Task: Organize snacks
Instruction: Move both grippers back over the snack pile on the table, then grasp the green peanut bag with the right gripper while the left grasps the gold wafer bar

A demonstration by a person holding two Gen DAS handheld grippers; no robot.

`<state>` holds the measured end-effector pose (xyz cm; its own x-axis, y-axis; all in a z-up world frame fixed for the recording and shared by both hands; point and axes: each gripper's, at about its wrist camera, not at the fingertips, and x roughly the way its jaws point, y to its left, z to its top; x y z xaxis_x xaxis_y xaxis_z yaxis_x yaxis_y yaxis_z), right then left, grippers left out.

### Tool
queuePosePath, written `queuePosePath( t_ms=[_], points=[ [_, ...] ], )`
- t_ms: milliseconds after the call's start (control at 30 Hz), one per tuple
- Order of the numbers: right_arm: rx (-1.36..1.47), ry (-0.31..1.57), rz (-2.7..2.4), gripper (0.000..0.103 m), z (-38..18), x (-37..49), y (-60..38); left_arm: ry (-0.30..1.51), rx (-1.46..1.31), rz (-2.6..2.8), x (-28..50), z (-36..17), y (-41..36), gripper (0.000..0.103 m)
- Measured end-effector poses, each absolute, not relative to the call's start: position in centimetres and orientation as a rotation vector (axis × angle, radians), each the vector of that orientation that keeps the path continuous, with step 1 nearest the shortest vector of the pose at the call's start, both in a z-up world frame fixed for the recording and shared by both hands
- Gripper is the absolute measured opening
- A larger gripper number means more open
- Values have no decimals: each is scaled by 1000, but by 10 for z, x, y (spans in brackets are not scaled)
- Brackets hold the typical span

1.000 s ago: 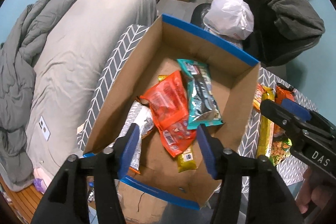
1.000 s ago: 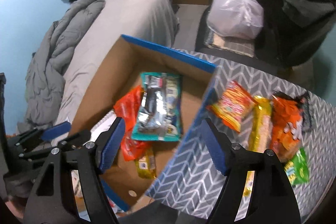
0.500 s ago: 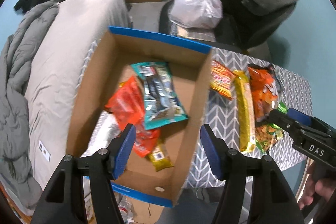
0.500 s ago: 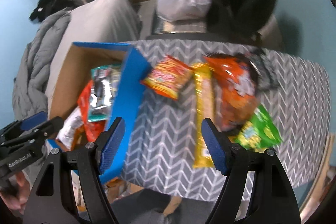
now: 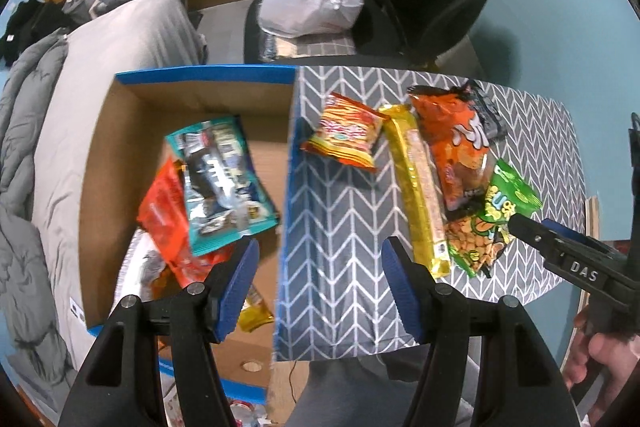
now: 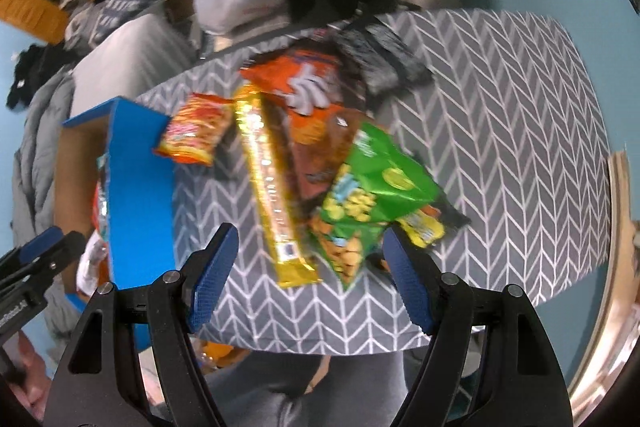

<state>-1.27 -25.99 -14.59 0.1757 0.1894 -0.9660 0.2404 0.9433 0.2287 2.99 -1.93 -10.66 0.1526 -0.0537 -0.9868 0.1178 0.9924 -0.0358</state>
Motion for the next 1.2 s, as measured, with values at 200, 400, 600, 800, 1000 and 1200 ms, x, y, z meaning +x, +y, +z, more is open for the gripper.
queuePosePath(
  t_ms=[200, 400, 600, 800, 1000, 1200],
  points=[
    [418, 1427, -81, 76, -166, -20, -276, 1414, 96, -123, 31, -120, -41, 75],
    [428, 1444, -87, 76, -184, -15, -278, 1429, 133, -129, 31, -134, -58, 77],
    [434, 1451, -99, 76, -203, -9, -279, 1471, 106, -114, 35, -161, -69, 77],
    [429, 1448, -97, 76, -217, -3, -276, 1522, 65, -87, 36, -184, -78, 77],
    [387, 1448, -58, 62, -224, 2, -272, 1539, 54, -80, 40, -195, -89, 77],
    [350, 1442, -27, 50, -219, -4, -283, 1548, 6, -66, 52, -206, -97, 77]
  ],
)
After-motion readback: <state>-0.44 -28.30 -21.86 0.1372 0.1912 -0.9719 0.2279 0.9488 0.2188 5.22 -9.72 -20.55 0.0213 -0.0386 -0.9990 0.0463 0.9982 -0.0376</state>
